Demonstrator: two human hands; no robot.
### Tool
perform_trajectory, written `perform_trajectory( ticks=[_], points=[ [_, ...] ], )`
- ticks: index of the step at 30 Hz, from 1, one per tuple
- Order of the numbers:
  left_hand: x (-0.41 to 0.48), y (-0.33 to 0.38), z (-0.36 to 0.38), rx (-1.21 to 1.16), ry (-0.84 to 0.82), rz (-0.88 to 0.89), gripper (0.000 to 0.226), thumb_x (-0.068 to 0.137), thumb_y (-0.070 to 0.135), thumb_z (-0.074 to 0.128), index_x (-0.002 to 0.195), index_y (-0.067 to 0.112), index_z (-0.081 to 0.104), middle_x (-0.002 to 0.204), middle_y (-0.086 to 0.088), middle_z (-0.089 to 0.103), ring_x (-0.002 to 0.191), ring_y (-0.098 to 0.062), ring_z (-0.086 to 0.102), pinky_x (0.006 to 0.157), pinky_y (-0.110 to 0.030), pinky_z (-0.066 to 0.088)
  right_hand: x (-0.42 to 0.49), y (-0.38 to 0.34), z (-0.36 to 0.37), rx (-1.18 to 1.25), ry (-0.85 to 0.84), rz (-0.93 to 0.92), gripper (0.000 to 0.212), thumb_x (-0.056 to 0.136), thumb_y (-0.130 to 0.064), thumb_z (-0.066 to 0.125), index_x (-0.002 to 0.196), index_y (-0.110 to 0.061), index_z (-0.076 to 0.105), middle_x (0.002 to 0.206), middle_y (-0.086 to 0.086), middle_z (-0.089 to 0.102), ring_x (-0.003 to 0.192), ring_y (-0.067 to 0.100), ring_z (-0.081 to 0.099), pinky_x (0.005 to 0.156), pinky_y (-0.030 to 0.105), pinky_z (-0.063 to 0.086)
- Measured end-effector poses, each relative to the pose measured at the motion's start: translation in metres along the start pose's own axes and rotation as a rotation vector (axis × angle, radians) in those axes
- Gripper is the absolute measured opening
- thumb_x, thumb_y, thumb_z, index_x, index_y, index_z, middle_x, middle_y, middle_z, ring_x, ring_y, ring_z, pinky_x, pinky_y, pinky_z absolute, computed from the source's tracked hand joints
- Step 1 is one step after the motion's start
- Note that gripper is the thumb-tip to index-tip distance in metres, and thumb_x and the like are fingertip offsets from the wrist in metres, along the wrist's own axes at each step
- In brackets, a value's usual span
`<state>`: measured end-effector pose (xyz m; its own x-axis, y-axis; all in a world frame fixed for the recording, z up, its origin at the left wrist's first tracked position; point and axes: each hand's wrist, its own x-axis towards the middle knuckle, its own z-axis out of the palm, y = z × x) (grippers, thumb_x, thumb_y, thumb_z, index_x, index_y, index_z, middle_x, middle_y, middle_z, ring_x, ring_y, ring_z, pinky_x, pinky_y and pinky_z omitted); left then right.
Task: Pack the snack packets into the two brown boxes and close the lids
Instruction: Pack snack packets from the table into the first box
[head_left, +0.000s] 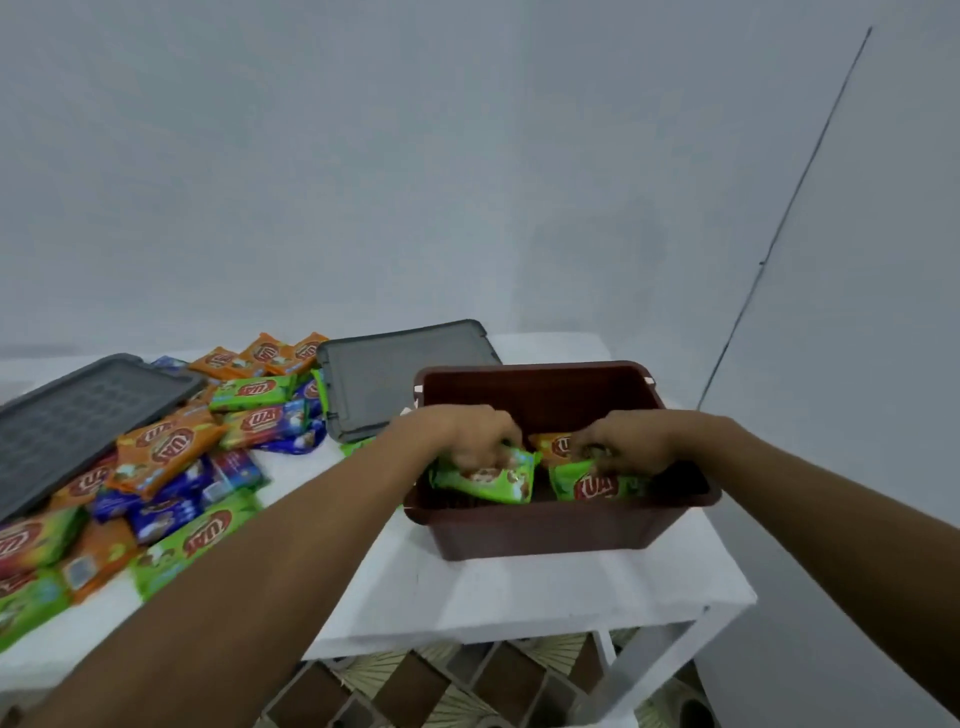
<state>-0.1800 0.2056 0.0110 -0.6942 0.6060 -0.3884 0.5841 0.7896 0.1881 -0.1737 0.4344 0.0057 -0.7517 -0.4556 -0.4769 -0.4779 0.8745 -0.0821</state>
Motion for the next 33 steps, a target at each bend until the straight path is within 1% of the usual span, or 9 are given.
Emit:
perform_trajectory(
  ticks=[4,8,10,14,19,24,27,30,33],
  points=[
    [0.016,0.004,0.034,0.042,-0.142,-0.041,0.025,0.098,0.021,0.050,0.117,0.014,0.065,0.114,-0.007,0.066,0.093,-0.023,0.059,0.086,-0.038,0.050,0.008,0.004,0.013,-0.058,-0.066,-0.041,0.028,0.096,-0.025,0.051,0.122,-0.029,0.062,0.108,0.001,0.057,0.093,0.022,0.057,0.084,0.036,0.049],
    [0.018,0.001,0.037,0.013,-0.092,-0.042,0.020,0.095,0.020,0.057,0.108,0.020,0.072,0.111,0.001,0.069,0.101,-0.020,0.059,0.091,-0.039,0.050,0.011,0.005,0.013,-0.043,-0.035,-0.076,0.030,0.096,-0.021,0.050,0.122,-0.027,0.064,0.102,-0.003,0.050,0.092,0.018,0.053,0.079,0.028,0.042],
    [0.020,0.001,0.035,-0.007,-0.077,-0.047,0.020,0.093,0.016,0.059,0.108,0.020,0.072,0.109,0.002,0.070,0.102,-0.020,0.059,0.089,-0.037,0.051,0.012,0.007,0.013,-0.032,-0.033,-0.080,0.031,0.097,-0.021,0.048,0.125,-0.026,0.062,0.109,0.001,0.055,0.096,0.019,0.054,0.083,0.030,0.045],
    [0.021,0.003,0.038,-0.074,-0.092,-0.087,0.030,0.090,-0.002,0.053,0.108,0.017,0.068,0.088,0.008,0.061,0.080,-0.013,0.059,0.070,-0.028,0.047,0.013,0.007,0.017,-0.060,-0.087,-0.140,0.037,0.097,-0.022,0.047,0.133,-0.028,0.057,0.127,0.001,0.058,0.111,0.021,0.052,0.095,0.036,0.046],
    [0.020,0.005,0.037,-0.019,-0.092,-0.090,0.030,0.089,-0.002,0.057,0.111,0.016,0.065,0.116,-0.005,0.059,0.093,-0.018,0.053,0.073,-0.030,0.044,0.009,0.006,0.012,-0.034,-0.182,-0.140,0.038,0.096,-0.013,0.051,0.132,-0.025,0.058,0.131,-0.004,0.058,0.115,0.016,0.052,0.097,0.032,0.045],
    [0.020,0.004,0.036,0.169,-0.025,-0.109,0.038,0.090,0.014,0.063,0.126,0.026,0.060,0.134,-0.002,0.047,0.116,-0.024,0.050,0.087,-0.037,0.050,0.017,0.005,0.015,-0.066,-0.018,-0.077,0.034,0.095,-0.025,0.053,0.129,-0.028,0.058,0.125,0.004,0.056,0.111,0.022,0.053,0.094,0.039,0.049],
    [0.016,0.003,0.031,0.260,-0.045,-0.155,0.035,0.094,0.021,0.056,0.129,0.026,0.057,0.135,-0.004,0.048,0.114,-0.027,0.053,0.090,-0.043,0.051,0.017,0.001,0.013,-0.076,-0.031,-0.026,0.039,0.098,-0.029,0.047,0.137,-0.034,0.050,0.128,0.007,0.048,0.110,0.027,0.051,0.092,0.041,0.048],
    [0.003,-0.001,0.019,0.303,0.022,-0.132,0.032,0.097,0.026,0.050,0.128,0.023,0.058,0.128,-0.005,0.056,0.108,-0.026,0.056,0.088,-0.039,0.047,0.014,-0.006,0.007,-0.056,0.052,0.007,0.043,0.099,-0.021,0.044,0.138,-0.038,0.047,0.131,0.006,0.046,0.111,0.028,0.052,0.081,0.035,0.045],
    [-0.017,-0.012,0.013,0.315,0.211,-0.020,0.034,0.096,0.031,0.049,0.128,0.022,0.058,0.127,-0.002,0.057,0.115,-0.023,0.051,0.098,-0.042,0.041,0.015,-0.012,-0.001,-0.020,0.188,0.002,0.050,0.094,-0.009,0.047,0.135,-0.038,0.049,0.132,0.000,0.052,0.113,0.024,0.054,0.078,0.034,0.045]
  ],
)
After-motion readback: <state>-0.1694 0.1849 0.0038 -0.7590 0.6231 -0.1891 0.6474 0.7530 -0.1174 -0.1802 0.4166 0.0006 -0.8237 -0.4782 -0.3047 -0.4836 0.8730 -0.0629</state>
